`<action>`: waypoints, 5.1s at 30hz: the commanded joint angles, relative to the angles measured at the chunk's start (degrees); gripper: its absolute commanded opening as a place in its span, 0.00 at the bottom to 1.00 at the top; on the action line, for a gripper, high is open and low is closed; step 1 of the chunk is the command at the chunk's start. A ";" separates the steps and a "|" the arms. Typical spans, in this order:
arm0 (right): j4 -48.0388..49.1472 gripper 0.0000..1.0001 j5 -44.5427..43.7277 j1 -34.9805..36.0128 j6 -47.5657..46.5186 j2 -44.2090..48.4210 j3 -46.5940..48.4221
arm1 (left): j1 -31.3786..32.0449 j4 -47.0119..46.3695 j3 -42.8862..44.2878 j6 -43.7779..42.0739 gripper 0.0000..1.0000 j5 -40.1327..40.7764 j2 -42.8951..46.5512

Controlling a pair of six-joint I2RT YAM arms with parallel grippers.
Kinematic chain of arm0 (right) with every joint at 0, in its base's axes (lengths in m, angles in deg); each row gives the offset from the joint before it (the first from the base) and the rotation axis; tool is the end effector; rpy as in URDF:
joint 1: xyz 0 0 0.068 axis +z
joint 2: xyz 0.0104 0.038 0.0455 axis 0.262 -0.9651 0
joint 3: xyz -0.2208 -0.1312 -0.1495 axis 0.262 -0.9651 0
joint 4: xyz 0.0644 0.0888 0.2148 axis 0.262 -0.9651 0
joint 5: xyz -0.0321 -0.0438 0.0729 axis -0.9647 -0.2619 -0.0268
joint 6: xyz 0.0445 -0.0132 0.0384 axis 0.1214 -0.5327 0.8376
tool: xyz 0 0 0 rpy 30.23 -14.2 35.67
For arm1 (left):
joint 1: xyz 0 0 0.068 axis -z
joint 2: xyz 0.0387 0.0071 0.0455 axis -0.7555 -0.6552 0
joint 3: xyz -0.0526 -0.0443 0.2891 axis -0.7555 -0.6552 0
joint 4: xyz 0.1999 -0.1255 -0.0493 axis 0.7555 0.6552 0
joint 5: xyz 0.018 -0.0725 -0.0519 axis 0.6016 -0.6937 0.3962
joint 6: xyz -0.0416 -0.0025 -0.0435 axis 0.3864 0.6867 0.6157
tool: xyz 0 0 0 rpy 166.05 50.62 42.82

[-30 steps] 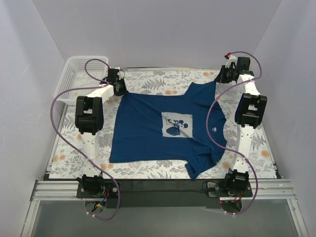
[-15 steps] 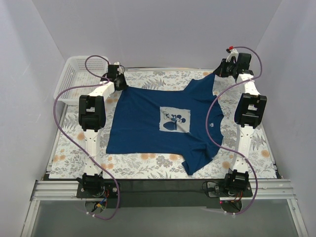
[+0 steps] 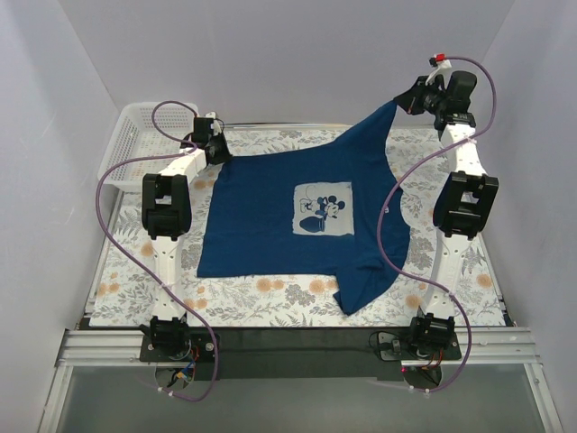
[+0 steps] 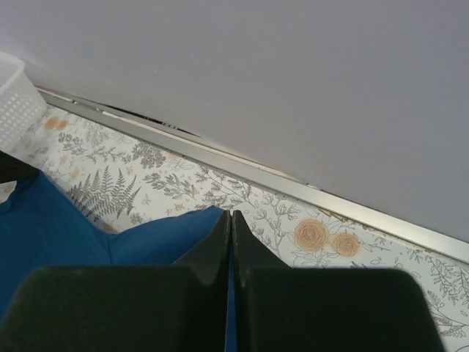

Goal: Fold and stack the t-shirts
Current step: Flatten the tshirt out

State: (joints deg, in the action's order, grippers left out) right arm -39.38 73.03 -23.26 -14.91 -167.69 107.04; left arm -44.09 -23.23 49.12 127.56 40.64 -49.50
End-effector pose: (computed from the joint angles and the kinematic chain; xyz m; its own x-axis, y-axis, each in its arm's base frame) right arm 0.5645 -0.0510 0.3271 -0.2258 0.1527 -0.9621 -0.4920 0.8346 0.2479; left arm 0.5474 -0.0533 0.1694 -0.5277 -0.7849 -0.3248 -0.4780 0.5905 -0.6502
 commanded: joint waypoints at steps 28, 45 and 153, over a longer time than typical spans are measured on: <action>4.38 0.01 2.69 3.95 -7.74 31.16 -35.32 | -1.02 -15.70 -27.78 0.22 0.00 -9.98 31.81; -13.88 0.01 -8.83 4.91 -27.59 53.23 -22.86 | -1.19 -19.65 -33.23 2.41 0.00 -14.02 59.22; 4.44 0.01 -19.37 8.87 -31.21 58.51 -54.72 | -0.58 -46.02 -61.12 2.77 0.00 2.22 55.58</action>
State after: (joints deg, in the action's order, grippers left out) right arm -48.26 56.09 -14.06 -44.35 -110.90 55.70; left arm -44.84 -61.83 -15.36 131.74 40.88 9.31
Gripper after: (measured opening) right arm 0.019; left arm 0.032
